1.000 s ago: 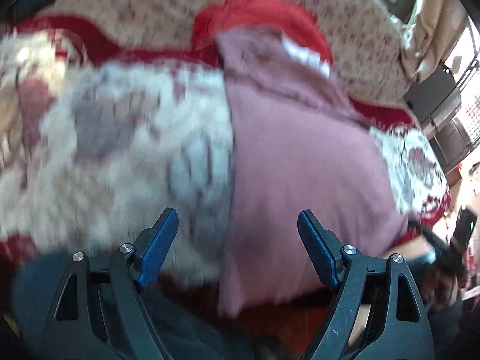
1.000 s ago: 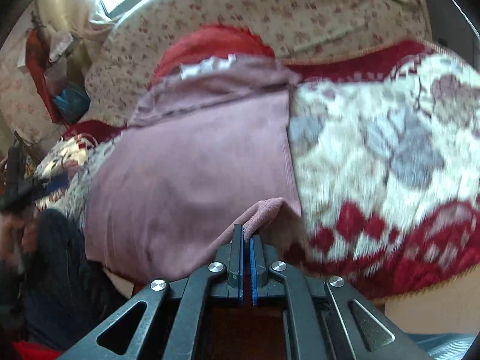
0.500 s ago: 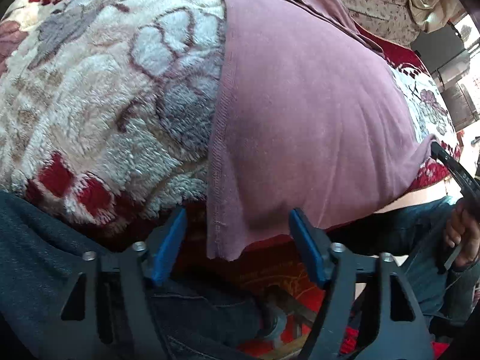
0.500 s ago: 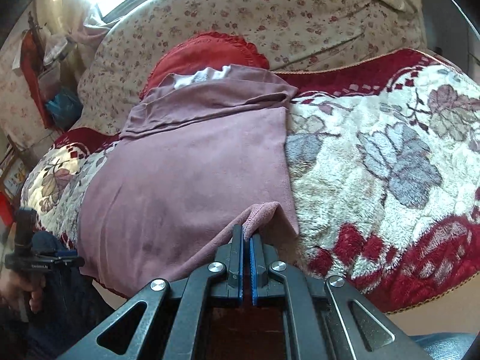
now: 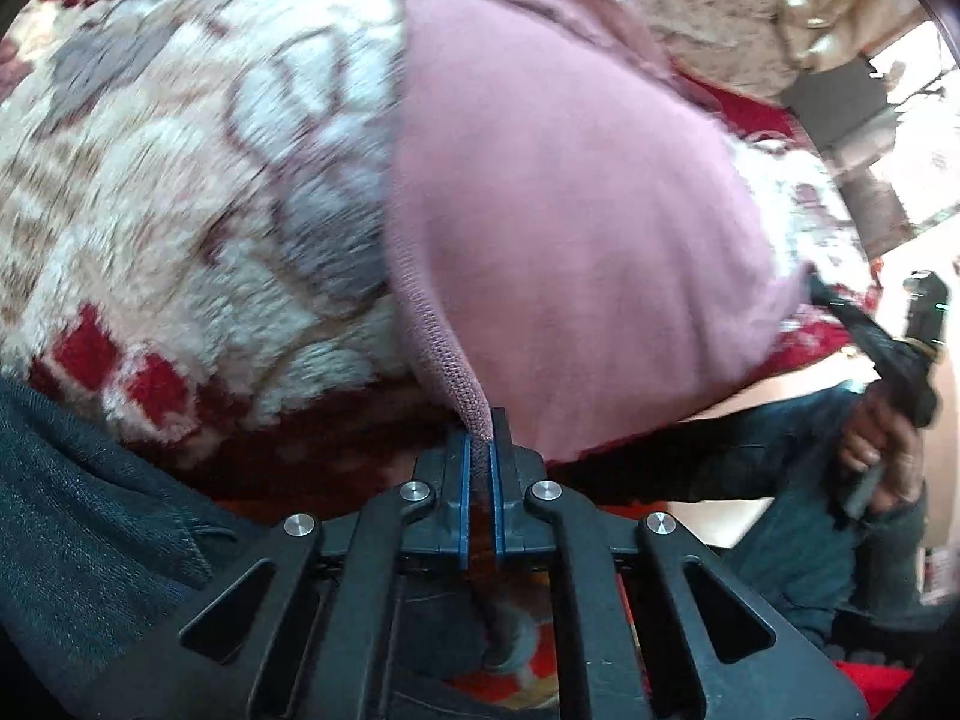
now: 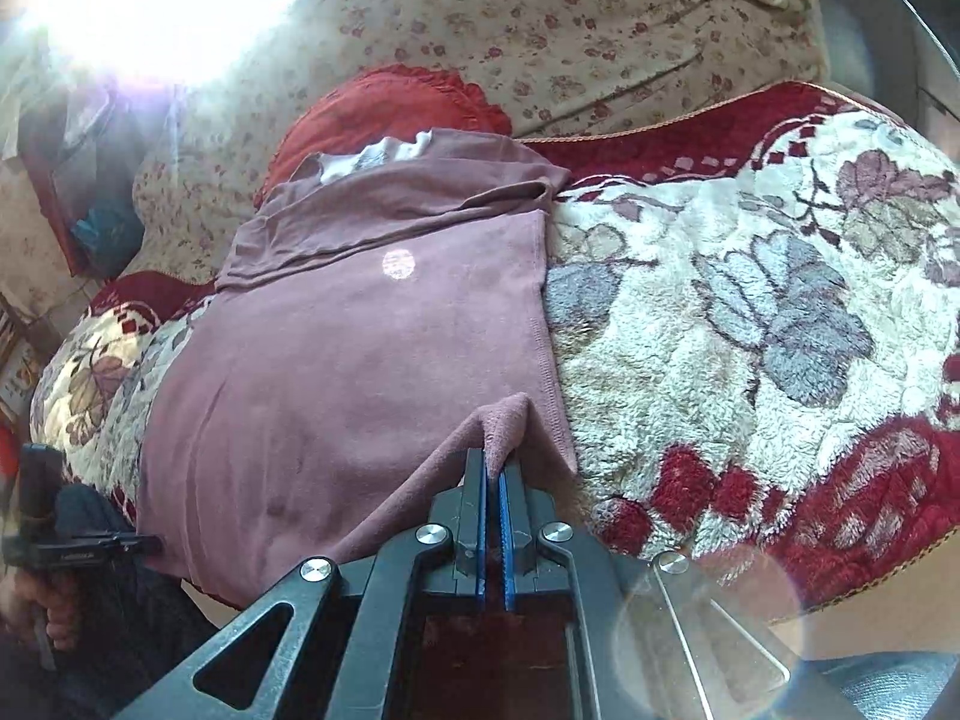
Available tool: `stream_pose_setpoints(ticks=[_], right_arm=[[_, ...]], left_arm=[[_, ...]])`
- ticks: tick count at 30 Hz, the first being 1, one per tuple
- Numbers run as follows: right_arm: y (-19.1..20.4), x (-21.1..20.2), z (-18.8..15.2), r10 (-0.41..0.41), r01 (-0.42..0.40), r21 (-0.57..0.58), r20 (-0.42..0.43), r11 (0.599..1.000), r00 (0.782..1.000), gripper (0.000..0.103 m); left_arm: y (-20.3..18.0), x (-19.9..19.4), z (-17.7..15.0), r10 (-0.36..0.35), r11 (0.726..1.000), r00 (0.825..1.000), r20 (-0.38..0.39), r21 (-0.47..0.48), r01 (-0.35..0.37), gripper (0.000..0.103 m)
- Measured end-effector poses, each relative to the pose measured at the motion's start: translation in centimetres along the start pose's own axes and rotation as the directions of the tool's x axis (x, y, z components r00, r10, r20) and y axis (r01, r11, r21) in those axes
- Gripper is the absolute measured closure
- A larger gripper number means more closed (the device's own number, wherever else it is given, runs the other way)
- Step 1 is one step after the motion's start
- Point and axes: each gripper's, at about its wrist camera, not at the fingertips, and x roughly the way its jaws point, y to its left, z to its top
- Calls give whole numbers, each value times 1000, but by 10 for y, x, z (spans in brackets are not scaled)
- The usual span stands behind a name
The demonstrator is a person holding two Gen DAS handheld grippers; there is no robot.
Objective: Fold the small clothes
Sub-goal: 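Lift and fold the held hem over toward the collar with both grippers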
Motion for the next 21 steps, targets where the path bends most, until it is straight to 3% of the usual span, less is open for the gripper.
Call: stream_pose_setpoints(ticks=[4,7,11,13,19,21], right_arm=[[-9,-10,3,-12,10,47,49,999,999,100],[-14,-18,8,-30,22,84,92,996,995,100],[-22,-27,24,-18,-1,138,136,990,991,100],[-26,-24,36,-2,-17,152,123,988,992,100],[-30,-9,79,34,-48,160,86,986,996,100],[-29,-2,93,36,-47,153,79,987,996,100]], left_arm=[[-1,-25,11,-122,992,985,120,-23,125,100],[6,-53,30,-191,973,945,267,-76,218,100],[6,-77,64,-226,945,891,395,-134,299,100],[5,-80,85,-211,941,886,412,-159,298,100],[-5,-70,138,-139,938,898,417,-235,254,100],[-2,-63,147,-168,912,894,415,-279,300,100]])
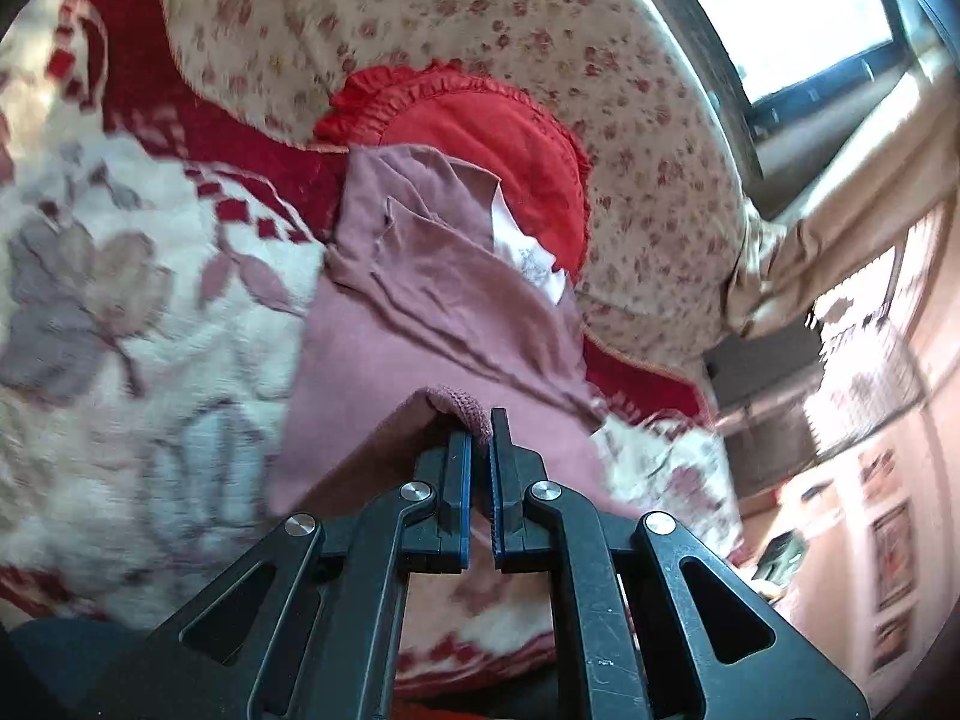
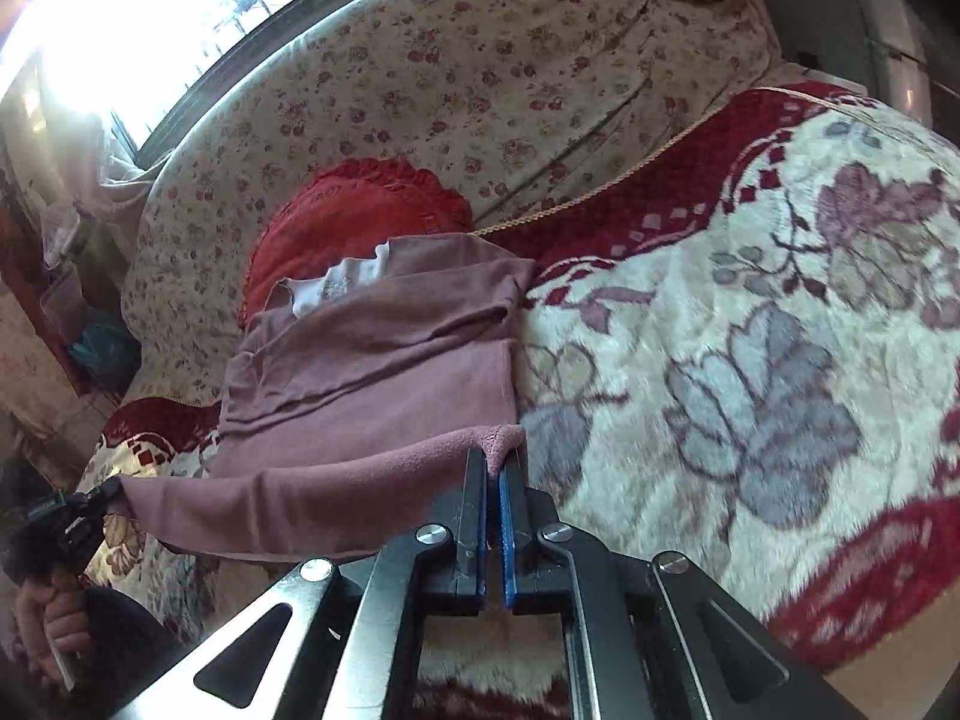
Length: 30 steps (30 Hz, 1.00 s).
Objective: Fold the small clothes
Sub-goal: 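Lift and fold the held hem over toward the collar with both grippers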
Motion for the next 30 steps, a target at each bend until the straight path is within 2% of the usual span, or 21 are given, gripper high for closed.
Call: stream_pose_setpoints(ticks=[3,11,20,25,30], right_arm=[[1,19,20,7,-6,9,-26,1000,1000,100],[-14,74,66,-5,11,91,-63,996,998,100],[-25,148,106,-29,46,168,-102,985,994,100],[-28,179,109,-35,57,174,-128,983,991,100],[-22,196,111,-57,74,124,-135,990,989,100]], left_arm=[[-7,16,12,38,999,999,27,15,-38,100],[9,50,71,102,995,986,130,-8,-102,100],[11,107,125,133,991,975,177,-5,-134,100],[17,122,133,174,983,961,215,12,-181,100],[39,133,132,232,973,953,196,-38,-229,100]])
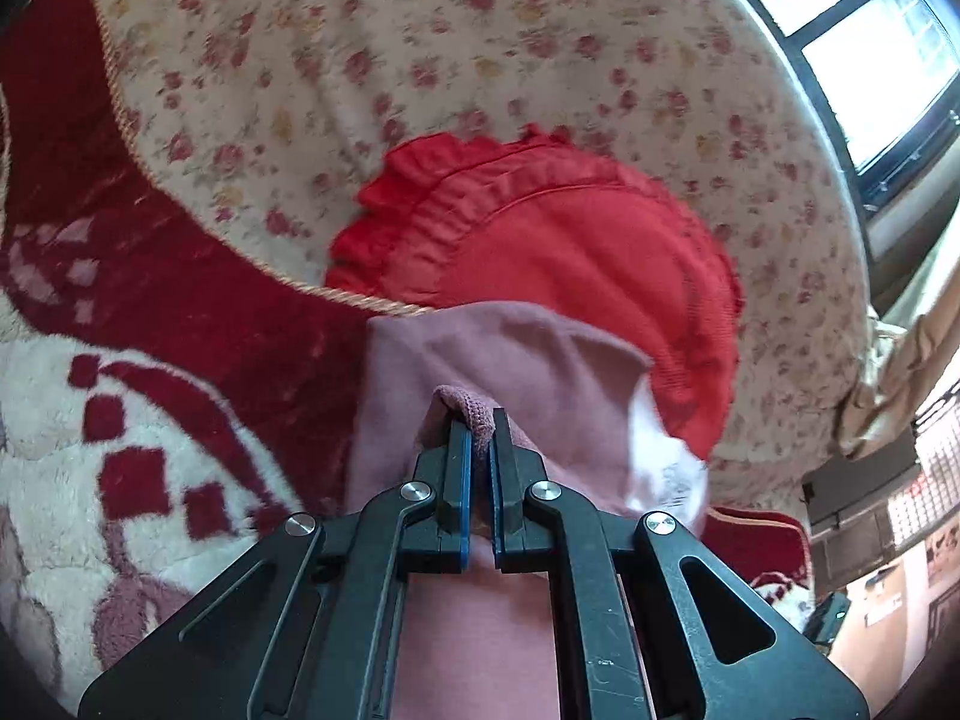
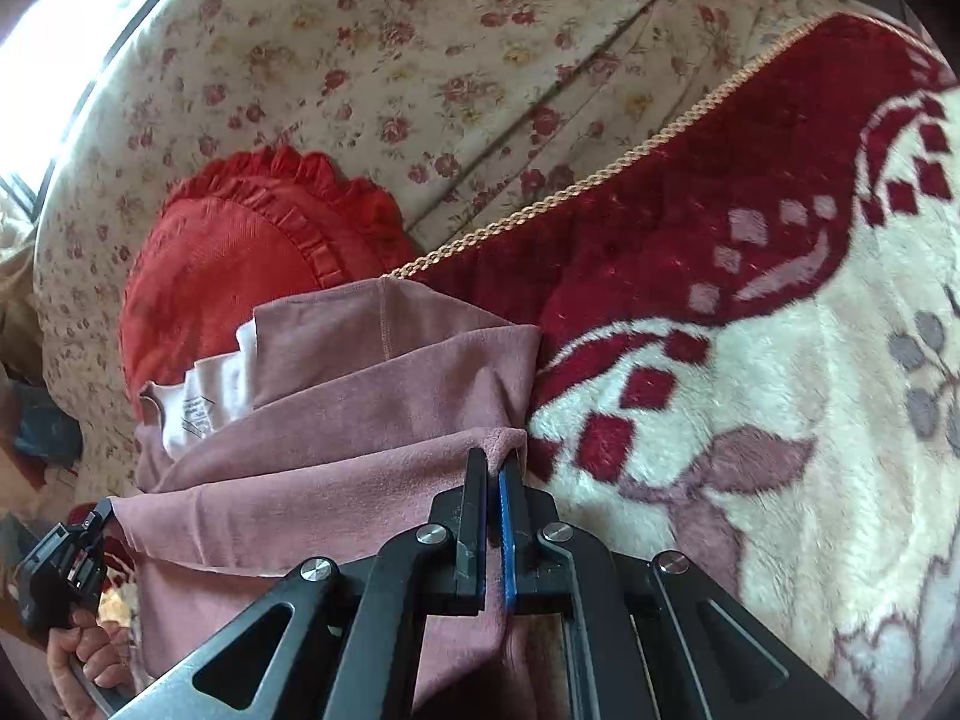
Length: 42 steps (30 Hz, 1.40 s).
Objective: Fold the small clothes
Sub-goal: 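Lift and fold the held hem over toward the collar with both grippers, then open both grippers to release the hem near the collar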
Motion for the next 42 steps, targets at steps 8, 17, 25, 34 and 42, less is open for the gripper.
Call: stream_pose_setpoints(ticks=[8,17,25,34,42], right_arm=[[-9,0,15,6,-5,-2,101,1000,995,97],[14,-46,10,93,-69,-127,192,990,977,97],[100,14,-62,-13,-76,-593,-144,802,989,97],[109,32,-34,8,-46,-497,-78,867,997,97],[83,12,18,102,-58,-245,174,968,979,97]], left_arm=[[14,14,9,-26,999,999,-39,-44,24,97],[-8,-38,12,33,993,991,130,104,-47,94],[-58,25,-73,152,901,940,-307,434,-4,94],[-82,47,-34,101,892,982,-161,451,-18,94],[-56,32,16,-4,957,1000,11,289,1,87]])
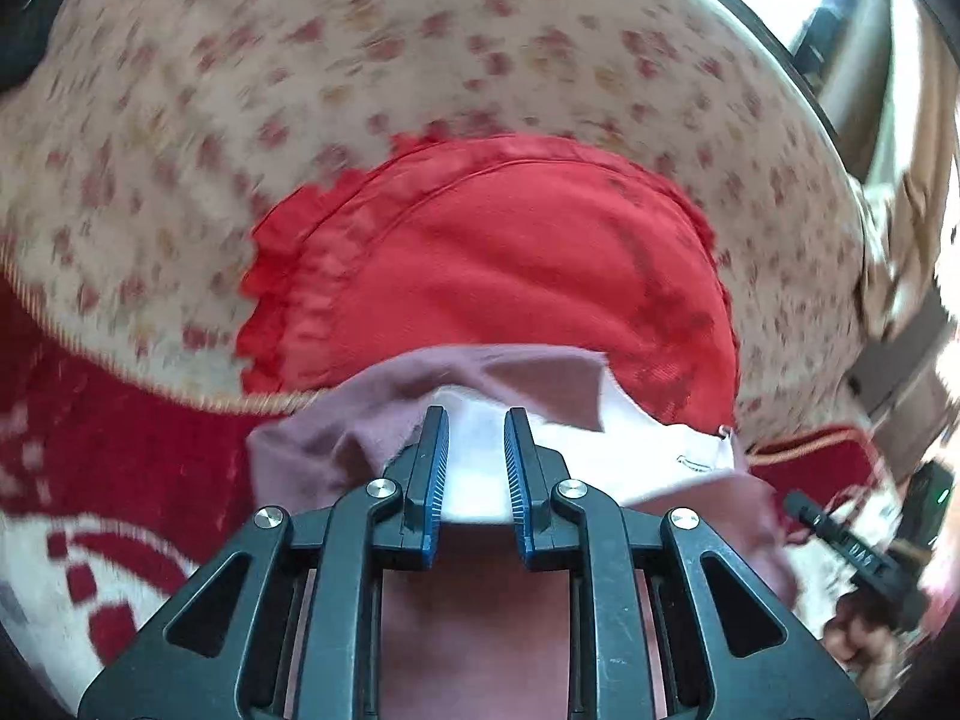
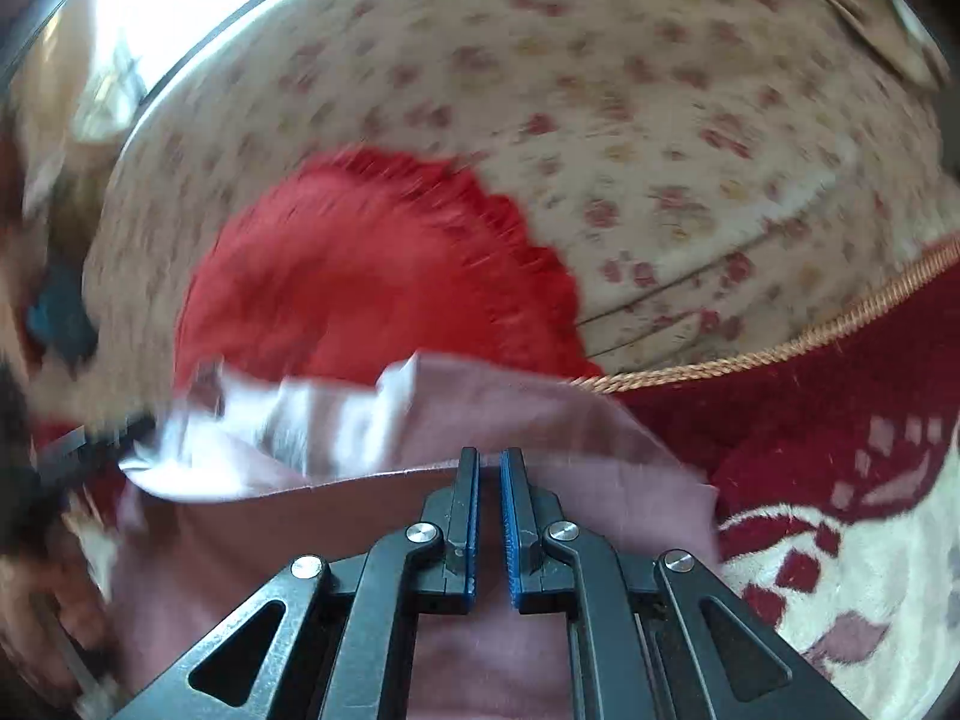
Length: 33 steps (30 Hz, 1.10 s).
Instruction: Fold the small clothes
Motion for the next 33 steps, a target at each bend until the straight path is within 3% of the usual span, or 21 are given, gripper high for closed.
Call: stream_pose_setpoints(ticks=[3,9,13,14,17,19,21,22,25,27,29,31,33], right_arm=[[-13,-12,5,-21,21,7,10,1000,1000,97],[-55,-48,9,-101,94,139,48,986,994,97],[-66,-49,5,-72,69,165,13,984,997,97],[-60,-45,5,-43,43,141,-3,989,999,97],[-40,-24,-1,43,-36,65,-109,997,993,97],[-31,-1,-7,-45,46,-2,-184,999,982,97],[-38,24,-14,-108,108,-12,-260,994,960,97],[-47,35,-17,-102,111,14,-292,994,951,97],[-67,20,-5,-63,89,112,-217,990,974,97],[-69,-9,5,-47,64,116,-142,991,989,97],[-62,-32,4,7,4,93,-118,996,993,97],[-45,-51,-8,103,-106,-7,-166,994,981,97],[-30,-50,-25,130,-168,-135,-256,977,958,97]], left_arm=[[9,-12,-1,-32,997,999,15,-70,33,87],[-7,-37,-16,-49,999,999,24,4,49,86],[-30,-21,-30,-120,986,988,-100,101,130,86],[-36,-12,-34,-101,984,985,-137,131,119,86],[-32,11,-30,-24,989,989,-143,142,45,86],[-16,25,-24,3,996,991,-133,84,9,86],[1,33,-24,-60,998,987,-151,-21,57,86],[3,32,-24,-73,997,986,-148,-41,68,86],[-2,27,-24,-57,998,988,-144,-23,55,86],[-6,25,-25,-42,999,989,-143,-9,41,86],[-8,24,-27,-36,999,989,-144,-5,36,86],[-9,24,-27,-39,999,988,-148,-11,38,86],[-6,24,-27,-49,999,987,-151,-28,45,86]])
